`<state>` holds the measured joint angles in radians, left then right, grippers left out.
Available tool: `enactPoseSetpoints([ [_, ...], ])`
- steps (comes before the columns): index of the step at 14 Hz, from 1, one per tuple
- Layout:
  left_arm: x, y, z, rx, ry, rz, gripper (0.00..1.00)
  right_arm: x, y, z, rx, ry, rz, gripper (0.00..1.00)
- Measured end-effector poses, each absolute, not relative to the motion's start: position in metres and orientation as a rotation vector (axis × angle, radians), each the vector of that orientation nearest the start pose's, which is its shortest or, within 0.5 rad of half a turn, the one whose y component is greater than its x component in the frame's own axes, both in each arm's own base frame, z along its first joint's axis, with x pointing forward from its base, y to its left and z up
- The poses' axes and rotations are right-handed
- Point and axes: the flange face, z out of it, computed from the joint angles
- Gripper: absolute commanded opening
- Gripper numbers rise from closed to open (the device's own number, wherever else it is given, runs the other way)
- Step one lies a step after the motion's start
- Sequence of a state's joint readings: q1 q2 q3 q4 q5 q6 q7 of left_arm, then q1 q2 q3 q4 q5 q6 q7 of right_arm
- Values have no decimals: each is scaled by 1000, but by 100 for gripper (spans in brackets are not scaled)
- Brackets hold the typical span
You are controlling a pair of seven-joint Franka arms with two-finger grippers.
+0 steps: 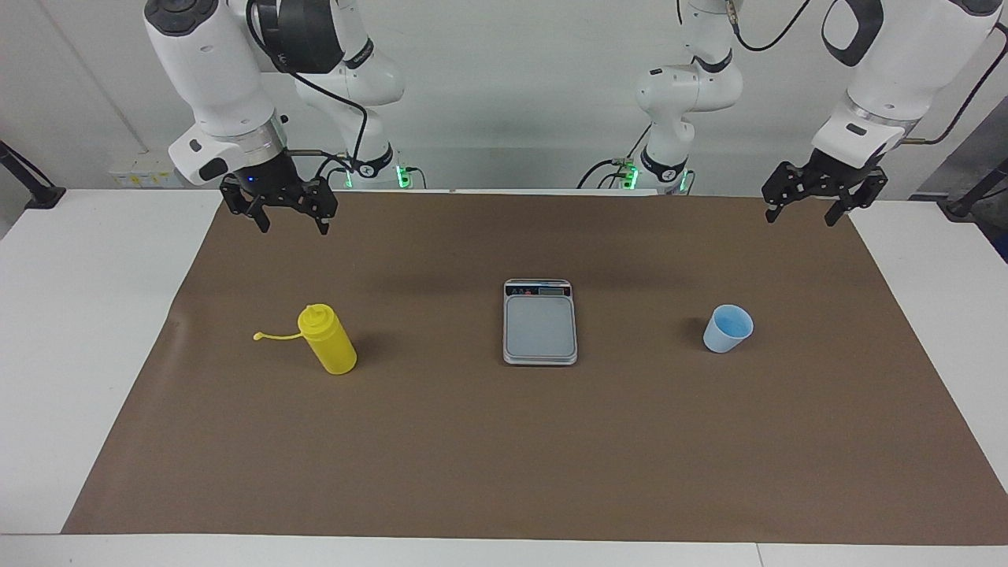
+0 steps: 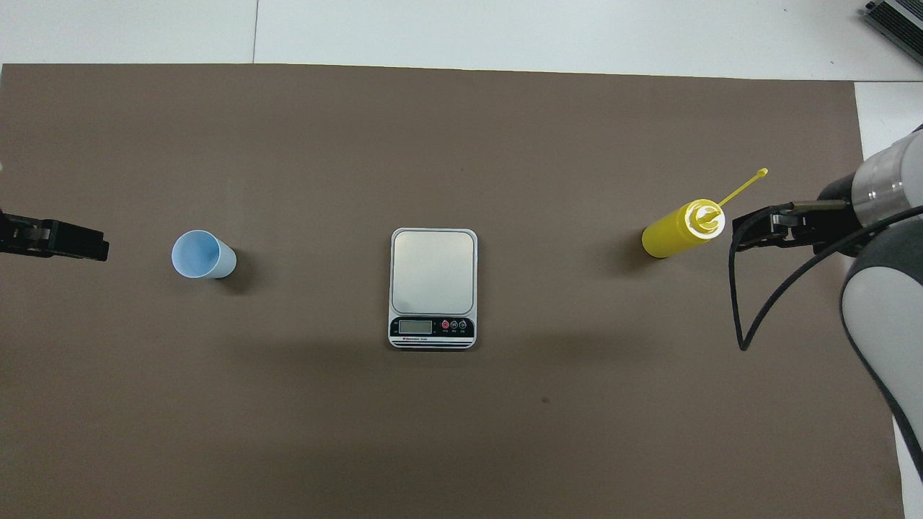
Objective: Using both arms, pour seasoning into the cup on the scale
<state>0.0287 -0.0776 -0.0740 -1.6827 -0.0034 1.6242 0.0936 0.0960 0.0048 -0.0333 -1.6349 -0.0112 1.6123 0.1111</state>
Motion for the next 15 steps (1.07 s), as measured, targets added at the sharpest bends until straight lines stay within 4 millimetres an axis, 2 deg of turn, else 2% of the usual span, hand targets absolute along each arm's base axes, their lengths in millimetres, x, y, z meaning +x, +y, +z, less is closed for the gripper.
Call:
enactPoseSetpoints([
  [6,535,-26,618,-3131,218,-41,100,557,34,595,-3154,75,42,100],
  [11,541,-22,610,-3129,204,-105,100,557,34,595,-3154,76,43,100],
  [13,549,-19,587,-3141,180,-108,100,557,34,595,-3154,76,43,100],
  [15,563,-16,548,-3151,151,-84,100,557,34,595,-3154,76,43,100],
])
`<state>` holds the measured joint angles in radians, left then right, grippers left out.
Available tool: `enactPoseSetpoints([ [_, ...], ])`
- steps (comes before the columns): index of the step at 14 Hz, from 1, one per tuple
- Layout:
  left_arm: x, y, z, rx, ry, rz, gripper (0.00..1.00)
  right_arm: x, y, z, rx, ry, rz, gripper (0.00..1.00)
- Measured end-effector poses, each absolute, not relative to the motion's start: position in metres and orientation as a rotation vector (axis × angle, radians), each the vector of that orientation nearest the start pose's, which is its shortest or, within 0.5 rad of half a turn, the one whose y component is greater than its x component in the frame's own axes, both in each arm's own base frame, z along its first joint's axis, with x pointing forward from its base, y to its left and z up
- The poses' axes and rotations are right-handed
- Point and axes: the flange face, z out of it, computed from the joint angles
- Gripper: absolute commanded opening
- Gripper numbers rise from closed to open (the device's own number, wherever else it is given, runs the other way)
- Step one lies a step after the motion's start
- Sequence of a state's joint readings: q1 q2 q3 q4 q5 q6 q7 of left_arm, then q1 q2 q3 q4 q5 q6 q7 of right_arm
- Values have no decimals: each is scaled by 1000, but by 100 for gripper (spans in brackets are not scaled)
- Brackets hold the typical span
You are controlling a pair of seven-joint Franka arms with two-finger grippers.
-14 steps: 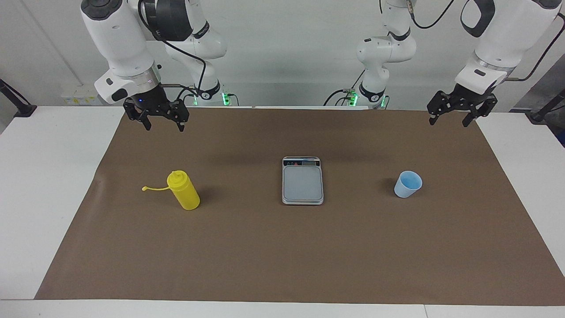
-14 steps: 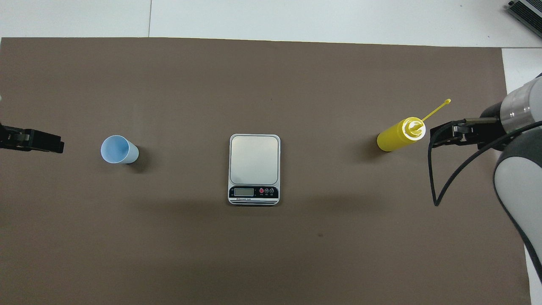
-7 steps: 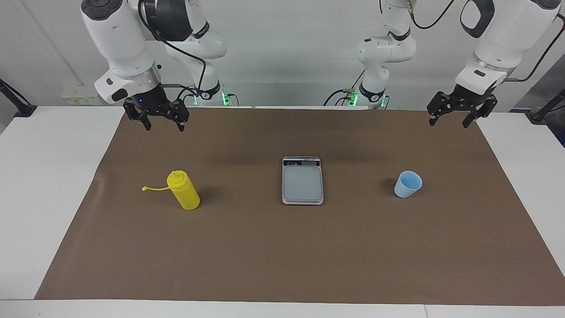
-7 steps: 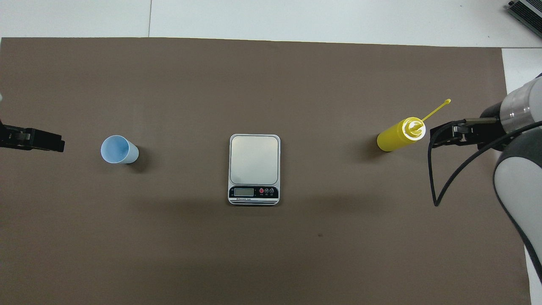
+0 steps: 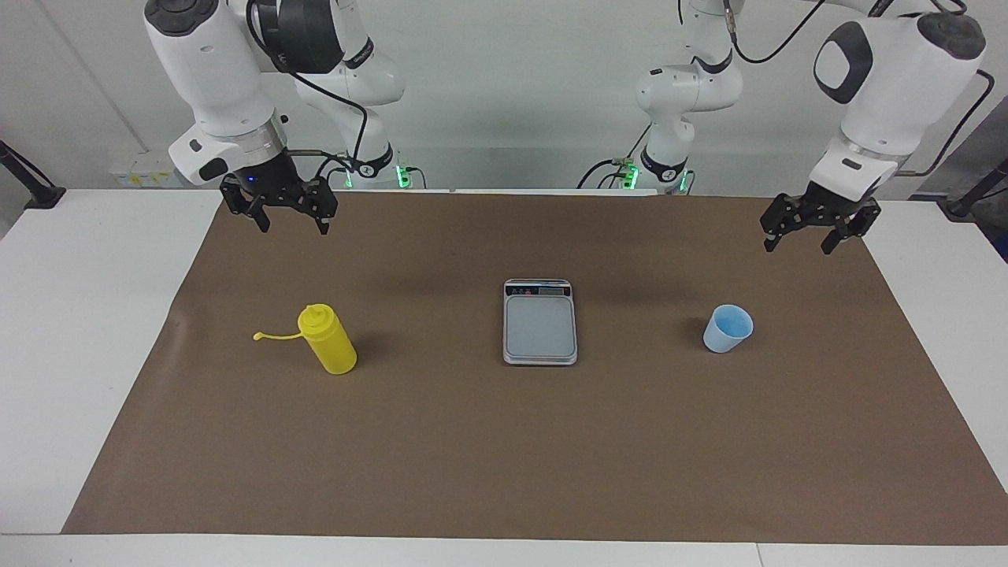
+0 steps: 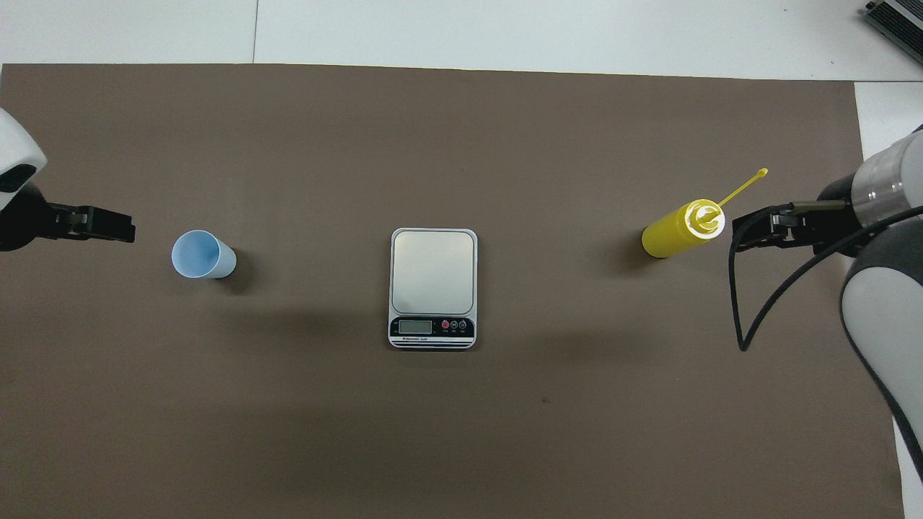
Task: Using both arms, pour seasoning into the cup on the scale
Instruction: 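Reach the left gripper to the blue cup and grasp it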
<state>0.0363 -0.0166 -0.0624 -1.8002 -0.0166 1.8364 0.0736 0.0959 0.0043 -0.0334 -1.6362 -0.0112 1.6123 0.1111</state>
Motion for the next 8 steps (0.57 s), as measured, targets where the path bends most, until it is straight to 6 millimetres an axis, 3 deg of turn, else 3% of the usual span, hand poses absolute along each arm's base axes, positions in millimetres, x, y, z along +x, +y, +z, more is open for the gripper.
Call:
enactPoseSetpoints([
  [4,584,3,469,-3167,24,-82,100,557,34,595,-3154,76,43,100],
  [8,572,7,406,-3191,-109,-116,100,557,33,595,-3154,77,43,100],
])
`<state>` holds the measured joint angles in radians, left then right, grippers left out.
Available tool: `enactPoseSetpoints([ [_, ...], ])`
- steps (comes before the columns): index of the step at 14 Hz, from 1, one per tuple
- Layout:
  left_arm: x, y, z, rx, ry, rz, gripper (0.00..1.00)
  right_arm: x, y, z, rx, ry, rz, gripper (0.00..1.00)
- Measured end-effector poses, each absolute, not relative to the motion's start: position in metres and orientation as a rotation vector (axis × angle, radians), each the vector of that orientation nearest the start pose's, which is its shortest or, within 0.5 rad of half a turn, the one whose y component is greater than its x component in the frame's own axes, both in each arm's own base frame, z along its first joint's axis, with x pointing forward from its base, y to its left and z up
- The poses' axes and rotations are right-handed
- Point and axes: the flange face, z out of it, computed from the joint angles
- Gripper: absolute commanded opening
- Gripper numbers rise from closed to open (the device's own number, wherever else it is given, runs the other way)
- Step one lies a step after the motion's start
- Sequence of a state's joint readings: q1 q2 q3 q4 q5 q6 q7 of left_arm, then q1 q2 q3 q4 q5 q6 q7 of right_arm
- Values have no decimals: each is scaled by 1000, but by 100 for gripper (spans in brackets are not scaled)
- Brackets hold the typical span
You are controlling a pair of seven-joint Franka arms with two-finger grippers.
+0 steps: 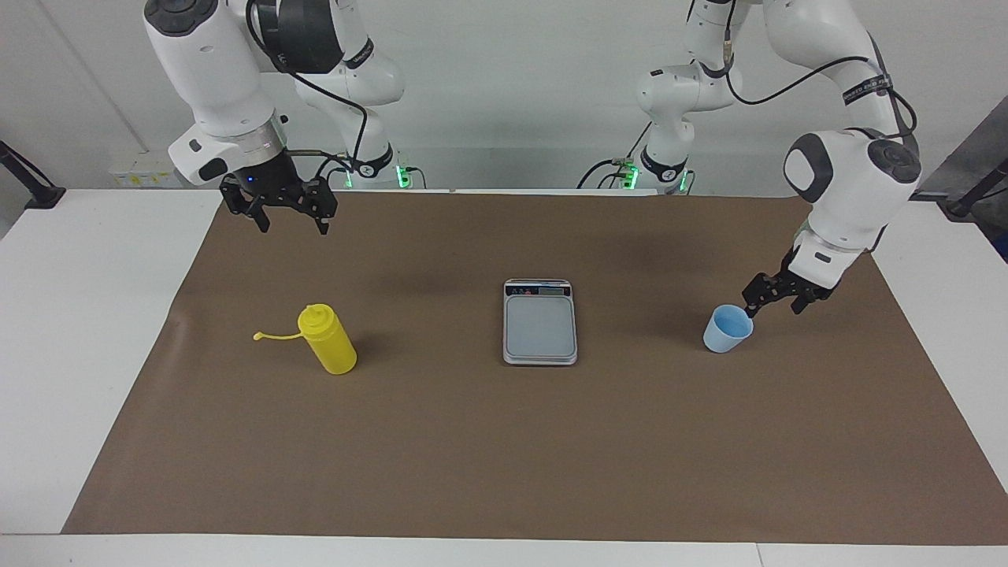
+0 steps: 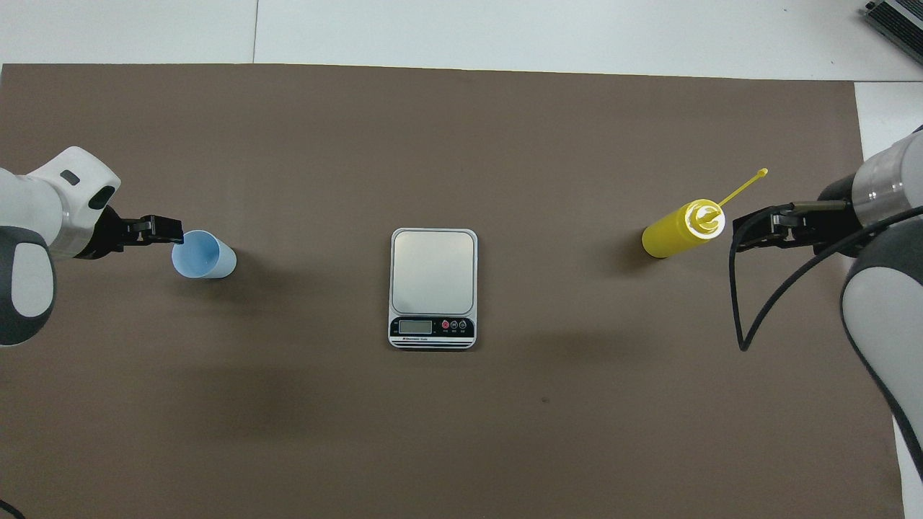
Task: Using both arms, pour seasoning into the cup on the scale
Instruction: 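Reach the left gripper to the blue cup and grasp it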
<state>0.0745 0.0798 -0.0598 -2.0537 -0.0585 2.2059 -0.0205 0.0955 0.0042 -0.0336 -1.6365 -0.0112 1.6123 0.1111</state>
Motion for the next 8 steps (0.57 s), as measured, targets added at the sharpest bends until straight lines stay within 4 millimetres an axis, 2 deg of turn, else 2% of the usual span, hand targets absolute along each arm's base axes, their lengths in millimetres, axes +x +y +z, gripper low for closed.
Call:
enactPoseSetpoints([
  [8,566,2,358,-3192,-175,-76,100,557,33,595,-3154,77,43,100],
])
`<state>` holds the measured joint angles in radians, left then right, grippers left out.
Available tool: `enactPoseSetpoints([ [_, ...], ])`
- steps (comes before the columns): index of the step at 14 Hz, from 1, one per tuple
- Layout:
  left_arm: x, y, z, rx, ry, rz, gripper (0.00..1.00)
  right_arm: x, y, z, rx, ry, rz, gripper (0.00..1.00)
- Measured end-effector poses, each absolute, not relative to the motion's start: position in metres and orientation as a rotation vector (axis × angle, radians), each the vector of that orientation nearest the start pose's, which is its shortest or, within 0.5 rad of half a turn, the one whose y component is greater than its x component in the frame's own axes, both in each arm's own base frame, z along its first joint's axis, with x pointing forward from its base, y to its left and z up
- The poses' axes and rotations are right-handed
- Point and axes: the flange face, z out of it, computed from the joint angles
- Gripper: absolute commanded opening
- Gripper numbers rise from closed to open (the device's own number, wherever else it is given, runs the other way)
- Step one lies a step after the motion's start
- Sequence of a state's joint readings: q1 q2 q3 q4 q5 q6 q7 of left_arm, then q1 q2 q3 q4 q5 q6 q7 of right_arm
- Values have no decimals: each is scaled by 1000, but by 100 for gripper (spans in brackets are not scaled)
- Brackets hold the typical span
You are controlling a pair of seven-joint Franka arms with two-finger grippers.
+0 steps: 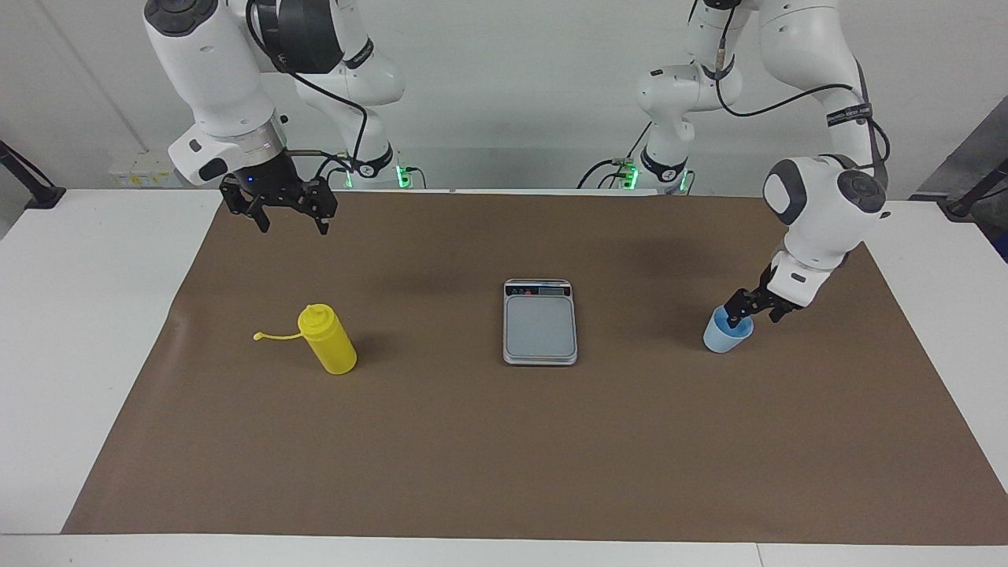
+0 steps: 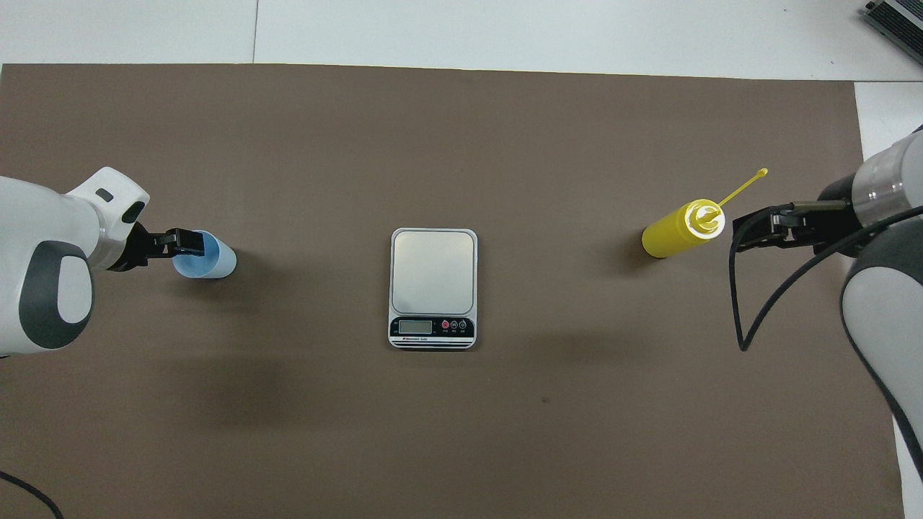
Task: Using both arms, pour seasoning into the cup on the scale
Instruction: 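Reach the left gripper to the blue cup and grasp it, then carry the blue cup with the left gripper onto the scale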
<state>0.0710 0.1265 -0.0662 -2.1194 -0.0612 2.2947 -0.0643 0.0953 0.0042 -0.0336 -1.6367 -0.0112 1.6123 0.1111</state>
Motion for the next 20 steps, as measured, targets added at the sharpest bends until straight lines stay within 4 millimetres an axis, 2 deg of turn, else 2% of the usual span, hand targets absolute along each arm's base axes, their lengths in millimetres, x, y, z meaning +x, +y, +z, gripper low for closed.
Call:
enactPoseSetpoints([
  [1,564,2,351,-3192,-177,-73,100,557,33,595,-3154,77,43,100],
  [2,563,2,346,-3192,-180,-69,85,557,33,595,-3154,77,43,100],
  [3,562,2,342,-3192,-184,-63,58,557,33,595,-3154,77,43,100],
  [4,562,2,341,-3192,-189,-61,36,557,33,595,-3154,77,43,100],
  [5,563,2,341,-3191,-195,-62,16,557,33,595,-3154,77,43,100],
  [6,563,2,341,-3191,-201,-64,0,557,33,595,-3154,77,43,100],
  [10,563,0,342,-3192,-197,-69,0,556,33,595,-3154,77,43,100],
  [13,571,-2,357,-3197,-194,-78,0,556,33,595,-3154,77,43,100],
  [15,582,-3,385,-3201,-188,-56,0,556,33,595,-3154,77,43,100],
  [18,595,-8,443,-3208,-163,-40,0,556,33,595,-3154,78,42,100],
  [20,598,-31,475,-3216,-149,-52,0,556,33,595,-3154,78,42,100],
])
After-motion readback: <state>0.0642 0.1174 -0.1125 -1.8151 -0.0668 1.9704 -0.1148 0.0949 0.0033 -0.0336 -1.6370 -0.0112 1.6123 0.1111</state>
